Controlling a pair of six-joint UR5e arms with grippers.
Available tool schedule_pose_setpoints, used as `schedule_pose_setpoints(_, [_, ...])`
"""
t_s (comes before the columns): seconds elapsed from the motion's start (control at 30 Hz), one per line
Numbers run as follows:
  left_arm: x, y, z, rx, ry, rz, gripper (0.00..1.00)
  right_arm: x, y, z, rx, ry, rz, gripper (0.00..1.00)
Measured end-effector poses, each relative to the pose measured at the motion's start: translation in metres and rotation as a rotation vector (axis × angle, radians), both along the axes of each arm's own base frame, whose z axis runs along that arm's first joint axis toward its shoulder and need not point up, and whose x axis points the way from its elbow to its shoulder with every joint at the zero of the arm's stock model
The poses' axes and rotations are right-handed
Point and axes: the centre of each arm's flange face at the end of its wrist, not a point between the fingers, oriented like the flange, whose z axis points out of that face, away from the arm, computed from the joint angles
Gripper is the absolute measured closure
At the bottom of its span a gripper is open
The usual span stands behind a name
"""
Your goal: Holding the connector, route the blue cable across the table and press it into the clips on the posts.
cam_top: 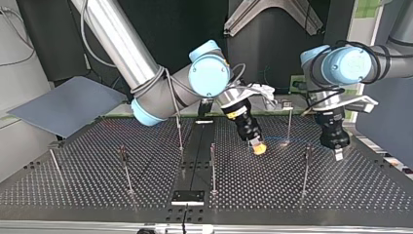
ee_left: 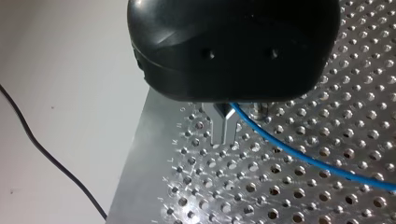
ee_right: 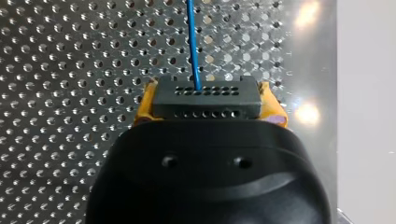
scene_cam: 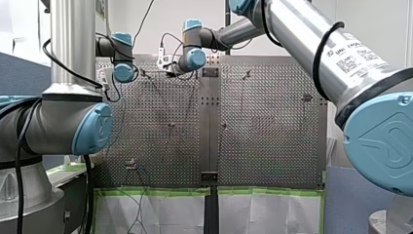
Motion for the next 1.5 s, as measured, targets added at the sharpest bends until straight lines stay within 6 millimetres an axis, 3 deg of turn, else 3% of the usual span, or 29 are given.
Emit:
schedule_pose_setpoints(0.2, [0.01, 0.007, -0.012, -0.005, 0.014, 0.002, 1.0, 0.002, -0.003, -0.006, 0.002, 0.003, 0.002, 1.0])
schedule_pose_setpoints(0.5, [0.023, 0.016, -0.005, -0.039, -0.035, -0.015, 1.0, 0.001, -0.012, 0.011, -0.019, -0.026, -0.001, 1.0])
schedule_pose_setpoints(0.9, [0.063, 0.019, -0.013, -0.066, -0.051, -0.062, 1.0, -0.006, -0.029, 0.014, -0.025, -0.033, -0.024, 1.0])
schedule_pose_setpoints(1.13, [0.083, 0.028, -0.027, -0.09, -0.061, -0.072, 1.0, -0.012, -0.044, 0.013, -0.03, -0.039, -0.047, 1.0])
schedule_pose_setpoints(1.5, [0.087, 0.041, -0.033, -0.097, -0.055, -0.066, 1.0, -0.017, -0.053, 0.014, -0.037, -0.047, -0.055, 1.0])
